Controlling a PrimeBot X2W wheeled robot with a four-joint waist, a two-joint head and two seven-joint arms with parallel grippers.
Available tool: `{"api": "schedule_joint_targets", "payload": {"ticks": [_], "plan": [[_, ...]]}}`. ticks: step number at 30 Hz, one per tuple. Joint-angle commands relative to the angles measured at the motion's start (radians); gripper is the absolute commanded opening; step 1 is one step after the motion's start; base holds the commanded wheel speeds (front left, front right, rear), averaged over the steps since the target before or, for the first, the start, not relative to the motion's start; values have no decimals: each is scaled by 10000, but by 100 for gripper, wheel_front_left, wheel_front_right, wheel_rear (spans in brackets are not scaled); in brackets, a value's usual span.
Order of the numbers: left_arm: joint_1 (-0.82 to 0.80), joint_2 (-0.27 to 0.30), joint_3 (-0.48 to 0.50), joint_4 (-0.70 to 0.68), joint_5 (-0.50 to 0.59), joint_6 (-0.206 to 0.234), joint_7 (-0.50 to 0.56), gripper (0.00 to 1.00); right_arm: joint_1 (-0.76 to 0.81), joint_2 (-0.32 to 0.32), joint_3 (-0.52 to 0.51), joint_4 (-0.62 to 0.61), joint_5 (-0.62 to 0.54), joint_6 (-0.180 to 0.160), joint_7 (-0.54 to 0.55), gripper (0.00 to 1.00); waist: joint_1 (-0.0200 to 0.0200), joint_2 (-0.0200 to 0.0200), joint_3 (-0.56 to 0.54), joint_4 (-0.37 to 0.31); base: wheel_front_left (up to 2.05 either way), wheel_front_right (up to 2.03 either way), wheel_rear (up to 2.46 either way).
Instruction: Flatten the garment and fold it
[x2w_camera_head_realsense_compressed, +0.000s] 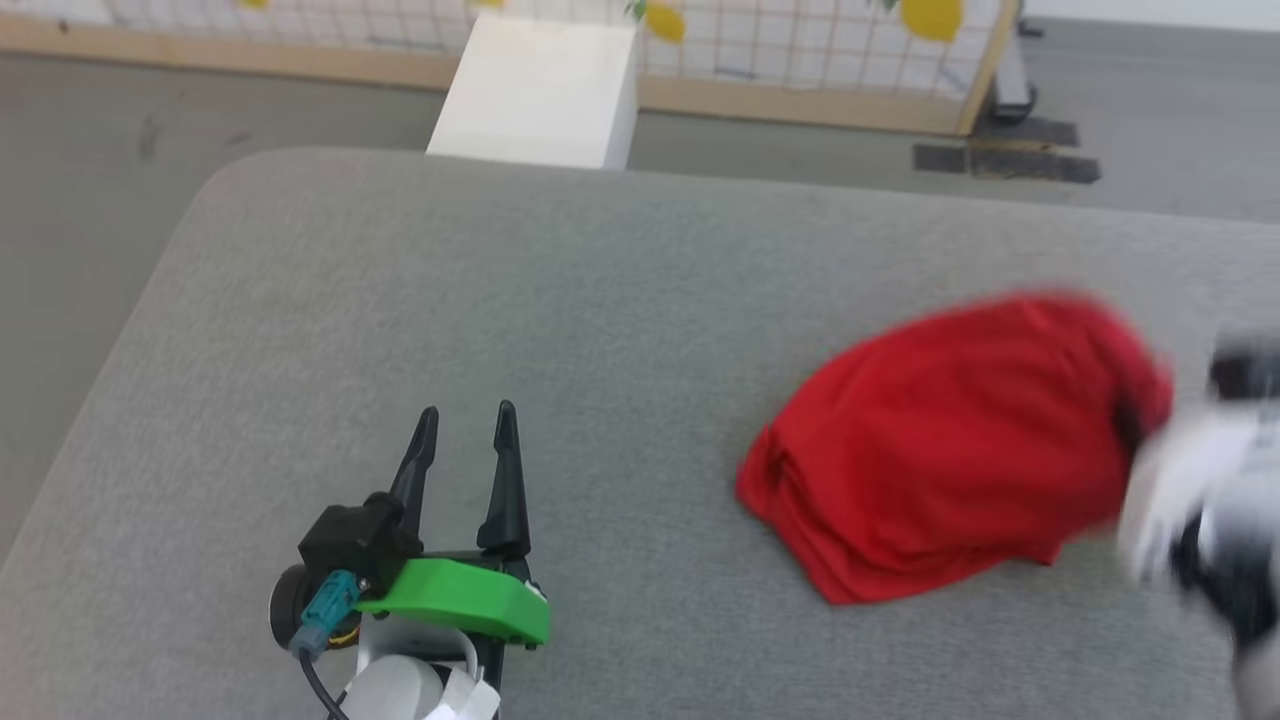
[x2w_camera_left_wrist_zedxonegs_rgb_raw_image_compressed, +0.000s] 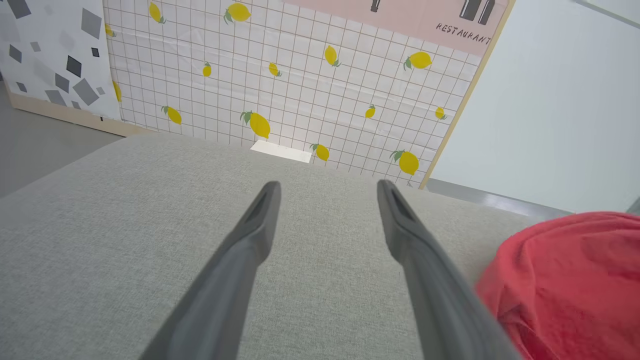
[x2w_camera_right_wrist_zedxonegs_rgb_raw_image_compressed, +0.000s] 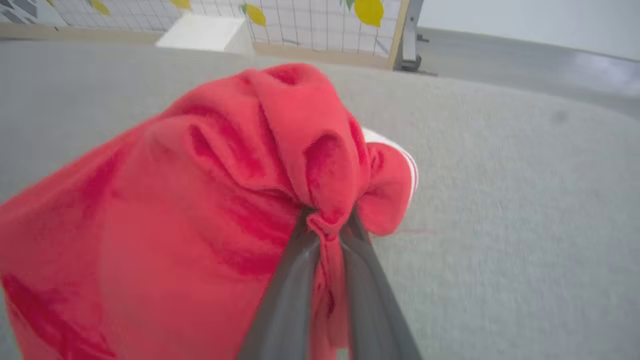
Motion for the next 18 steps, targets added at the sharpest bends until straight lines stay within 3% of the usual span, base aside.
{"api": "schedule_joint_targets", "payload": {"ticks": [1,5,10,11,18], "plan": [[185,-21,12,40,-43,-70,-37,100,861,355,-143,-218,-150,-15,290,0,0,-1,-324,-304,0,0,0],[263,-21,37,119,-62,-102,-37,100,2775,1270,-325,-735,-308,-15,1113,0,0,-1,-354,-386,0,0,0],[354,-21,84,242,-73,-102,-38,100,3692,2023,-429,-1285,-306,-15,1397,1,0,-1,-381,-555,0,0,0],[384,-21,103,279,-72,-108,-38,100,3679,2172,-606,-1486,-210,-15,1217,100,0,-1,-392,-615,0,0,0],[-27,-22,-256,962,-611,-319,169,100,3422,2662,-1892,-3117,586,-15,-245,100,0,-1,-489,-1078,0,0,0]]}}
